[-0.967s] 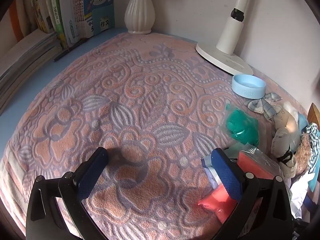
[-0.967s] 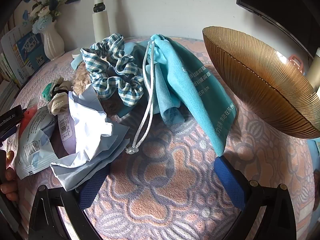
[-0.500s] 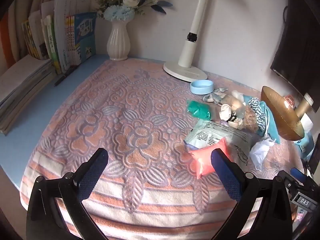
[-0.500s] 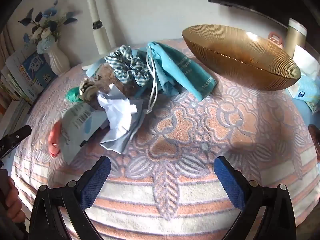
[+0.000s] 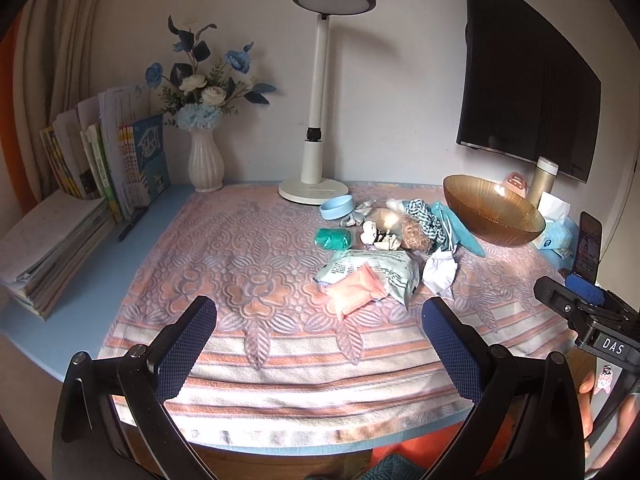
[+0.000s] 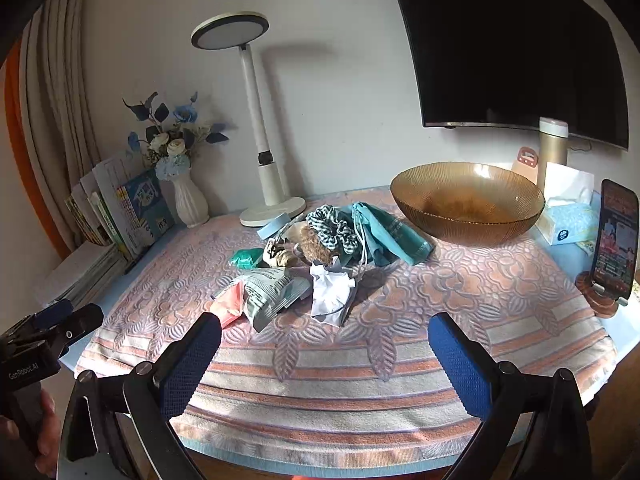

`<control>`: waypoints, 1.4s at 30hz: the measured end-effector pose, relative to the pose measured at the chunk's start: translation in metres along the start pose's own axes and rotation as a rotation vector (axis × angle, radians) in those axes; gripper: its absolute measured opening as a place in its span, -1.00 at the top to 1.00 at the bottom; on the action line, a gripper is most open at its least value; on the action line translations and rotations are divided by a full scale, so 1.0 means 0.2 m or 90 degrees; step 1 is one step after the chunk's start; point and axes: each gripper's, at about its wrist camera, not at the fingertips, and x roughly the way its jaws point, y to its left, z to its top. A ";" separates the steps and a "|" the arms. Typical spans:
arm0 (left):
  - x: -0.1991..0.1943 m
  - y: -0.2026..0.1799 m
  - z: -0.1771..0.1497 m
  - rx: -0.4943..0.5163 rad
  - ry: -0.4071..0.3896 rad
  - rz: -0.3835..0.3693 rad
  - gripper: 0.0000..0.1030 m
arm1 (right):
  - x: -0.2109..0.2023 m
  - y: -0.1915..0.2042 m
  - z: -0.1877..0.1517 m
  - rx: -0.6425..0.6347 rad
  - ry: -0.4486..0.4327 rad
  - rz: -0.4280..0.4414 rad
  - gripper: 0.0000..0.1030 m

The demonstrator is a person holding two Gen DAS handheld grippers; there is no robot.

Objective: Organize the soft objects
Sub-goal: 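Move both tools toward the pile of soft items on the bed, then grasp the red bag with the left tool while the right tool grasps the white crumpled cloth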

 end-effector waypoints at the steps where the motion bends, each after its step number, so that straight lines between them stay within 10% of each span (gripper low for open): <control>1: 0.00 -0.01 0.01 0.006 -0.004 -0.003 -0.99 | 0.01 0.02 0.09 -0.003 0.001 -0.005 -1.00; 21: 0.57 -0.05 -0.01 0.134 0.197 -0.169 -0.97 | 0.57 -0.12 -0.05 0.035 0.107 -0.001 -0.98; 34: 0.91 -0.06 0.02 0.192 0.290 -0.204 -0.57 | 0.80 0.07 0.02 -0.098 0.148 0.038 -0.69; 42: 1.02 -0.06 0.00 0.169 0.313 -0.235 -0.30 | 1.02 -0.18 0.09 0.028 0.228 0.043 -0.69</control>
